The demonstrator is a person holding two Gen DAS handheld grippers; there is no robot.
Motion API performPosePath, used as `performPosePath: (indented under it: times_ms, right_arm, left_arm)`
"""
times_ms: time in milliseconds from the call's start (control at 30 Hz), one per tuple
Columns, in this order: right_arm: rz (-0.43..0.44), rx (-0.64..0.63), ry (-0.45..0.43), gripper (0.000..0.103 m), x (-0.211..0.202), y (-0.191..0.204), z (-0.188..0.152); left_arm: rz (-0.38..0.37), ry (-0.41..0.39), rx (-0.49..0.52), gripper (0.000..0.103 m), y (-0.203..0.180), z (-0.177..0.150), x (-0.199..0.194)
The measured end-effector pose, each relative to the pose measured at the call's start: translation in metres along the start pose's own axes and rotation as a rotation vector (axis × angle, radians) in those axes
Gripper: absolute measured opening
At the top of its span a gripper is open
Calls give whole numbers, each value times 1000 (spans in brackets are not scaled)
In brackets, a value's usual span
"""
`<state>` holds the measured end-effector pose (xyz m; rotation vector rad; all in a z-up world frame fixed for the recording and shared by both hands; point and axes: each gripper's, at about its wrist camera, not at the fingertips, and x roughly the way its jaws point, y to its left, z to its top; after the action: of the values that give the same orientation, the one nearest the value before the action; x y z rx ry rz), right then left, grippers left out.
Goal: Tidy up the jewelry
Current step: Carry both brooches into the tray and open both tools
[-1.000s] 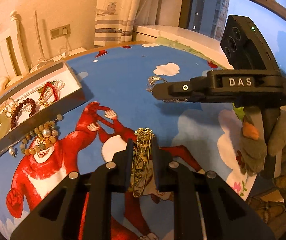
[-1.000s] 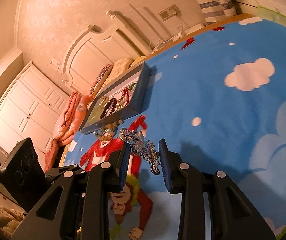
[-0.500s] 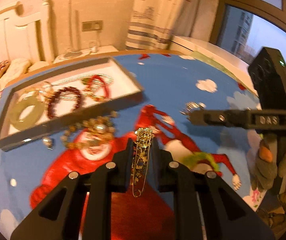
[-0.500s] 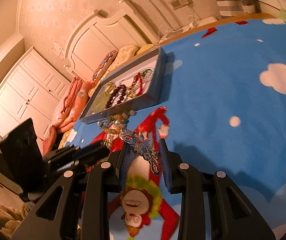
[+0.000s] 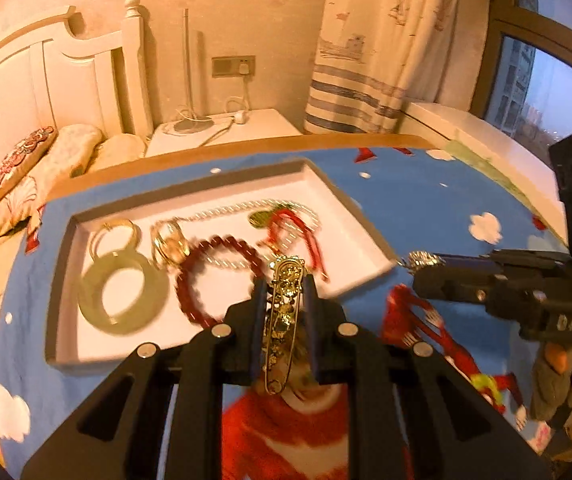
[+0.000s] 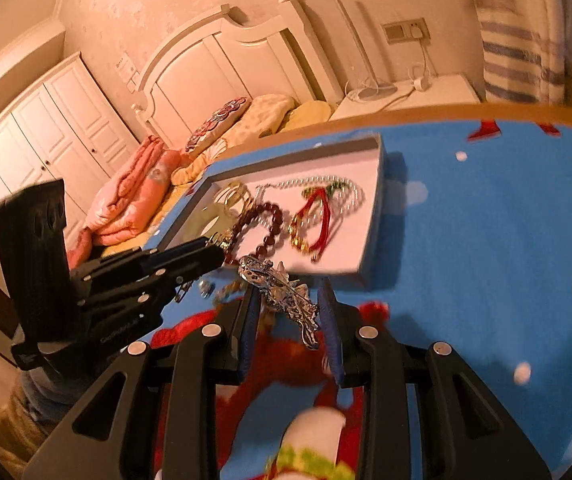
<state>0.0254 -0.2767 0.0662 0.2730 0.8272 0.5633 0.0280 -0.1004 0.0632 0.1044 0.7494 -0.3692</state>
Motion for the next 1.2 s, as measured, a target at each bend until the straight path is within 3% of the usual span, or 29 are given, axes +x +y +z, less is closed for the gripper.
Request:
performPosePath:
  times_ms: [233, 833, 900, 933, 967, 1000, 1100, 1200]
  right_arm:
    - [-12, -47, -2, 31, 23, 10, 19]
    - [-74, -17, 31, 31, 75, -7, 47]
    - [-75, -24, 30, 33, 75, -7, 47]
    - [-74, -20, 29, 36, 73, -7, 47]
    - [-64, -15, 26, 59, 71, -9, 46]
    - [-61, -9, 14, 80, 67, -11, 44]
    - [-49, -15, -58, 80, 47, -12, 40]
    - [-41, -21, -102, 80, 24, -9, 37]
  left_arm:
    - [68, 19, -16, 18, 13, 20, 24]
    - [138, 69, -73, 18, 48, 68, 69]
    - [142, 72, -77, 30, 53, 68, 69]
    - [145, 67, -85, 51, 56, 65, 65]
    - [147, 52, -97, 72, 60, 63, 60]
    - [153, 29, -112, 79, 64, 60, 53]
    - [189, -3, -148, 83, 75, 50, 31]
    - [243, -67, -205, 95, 88, 35, -2]
